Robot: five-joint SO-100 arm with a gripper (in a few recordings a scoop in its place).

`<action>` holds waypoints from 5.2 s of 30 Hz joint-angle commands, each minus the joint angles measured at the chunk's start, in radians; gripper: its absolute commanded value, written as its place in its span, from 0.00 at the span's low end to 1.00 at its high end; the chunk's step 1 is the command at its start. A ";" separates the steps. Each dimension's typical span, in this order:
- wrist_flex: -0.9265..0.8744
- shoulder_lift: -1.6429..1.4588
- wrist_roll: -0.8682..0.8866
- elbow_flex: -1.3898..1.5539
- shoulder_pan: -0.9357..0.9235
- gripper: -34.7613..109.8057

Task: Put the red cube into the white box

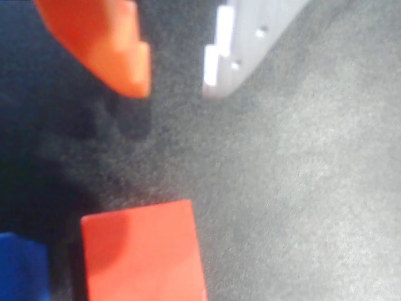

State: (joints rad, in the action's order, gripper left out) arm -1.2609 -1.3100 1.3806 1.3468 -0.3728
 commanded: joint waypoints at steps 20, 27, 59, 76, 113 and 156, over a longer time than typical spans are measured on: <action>0.031 0.071 -0.029 -0.149 0.003 0.30; 0.100 0.114 0.008 -0.166 0.025 0.30; 0.190 0.189 0.064 -0.161 0.028 0.40; 0.183 0.186 -0.038 -0.172 0.069 0.40; 0.204 0.318 -0.118 -0.218 0.061 0.40; -0.173 0.287 -0.127 -0.529 -0.049 0.24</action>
State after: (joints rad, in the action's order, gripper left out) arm -1.4067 -0.9296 1.2824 0.8590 -0.4050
